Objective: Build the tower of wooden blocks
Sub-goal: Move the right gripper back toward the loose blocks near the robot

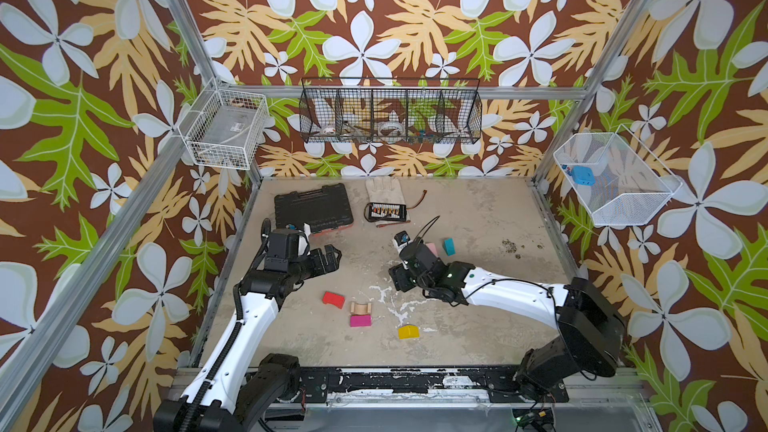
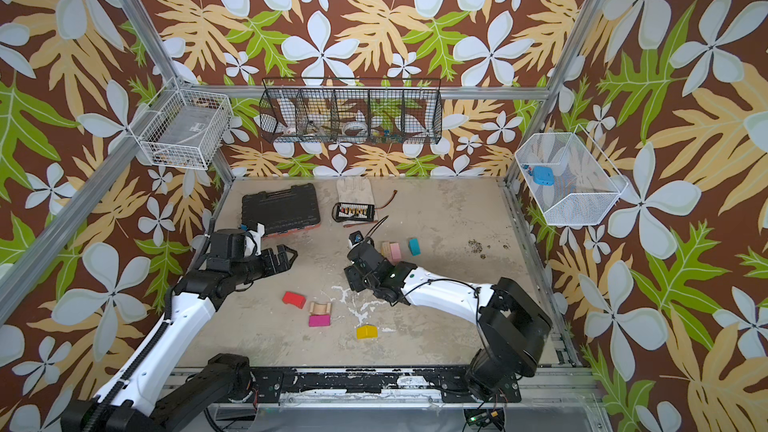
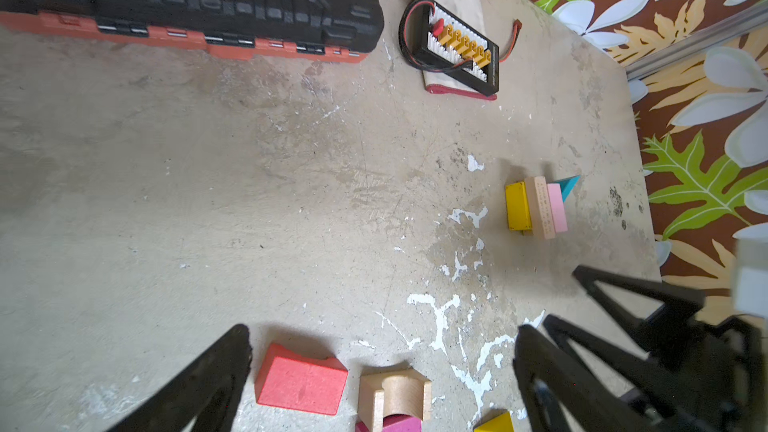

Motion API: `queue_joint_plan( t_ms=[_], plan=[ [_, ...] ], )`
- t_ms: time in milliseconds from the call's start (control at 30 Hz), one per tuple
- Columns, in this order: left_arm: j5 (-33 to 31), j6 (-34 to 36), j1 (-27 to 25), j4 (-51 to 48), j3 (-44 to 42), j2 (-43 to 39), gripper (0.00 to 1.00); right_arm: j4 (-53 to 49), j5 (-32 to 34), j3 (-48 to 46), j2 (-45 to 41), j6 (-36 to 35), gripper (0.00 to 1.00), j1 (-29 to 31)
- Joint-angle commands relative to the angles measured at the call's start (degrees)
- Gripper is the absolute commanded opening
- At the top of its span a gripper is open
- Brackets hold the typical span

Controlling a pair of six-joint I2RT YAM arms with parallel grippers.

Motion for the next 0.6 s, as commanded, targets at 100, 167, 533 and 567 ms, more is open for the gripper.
queue_joint_plan(
  t_ms=[100, 167, 533, 567],
  plan=[
    [-1.9, 1.0, 6.1, -0.5, 1.5, -0.3, 1.0, -0.5, 3.0, 4.8, 7.4, 5.6, 0.61, 7.4],
    [-0.4, 1.5, 9.9, -0.1, 1.4, -0.1, 1.0, -2.8, 3.4, 5.9, 9.3, 6.8, 0.6, 9.1],
    [-1.1, 1.0, 13.7, -0.1, 1.2, -0.8, 1.0, -8.2, 4.3, 12.5, 19.4, 6.3, 0.55, 11.8],
    [-1.1, 1.0, 13.7, 0.0, 1.2, -0.7, 1.0, -8.6, 4.5, 13.3, 20.4, 5.9, 0.54, 11.9]
  ],
)
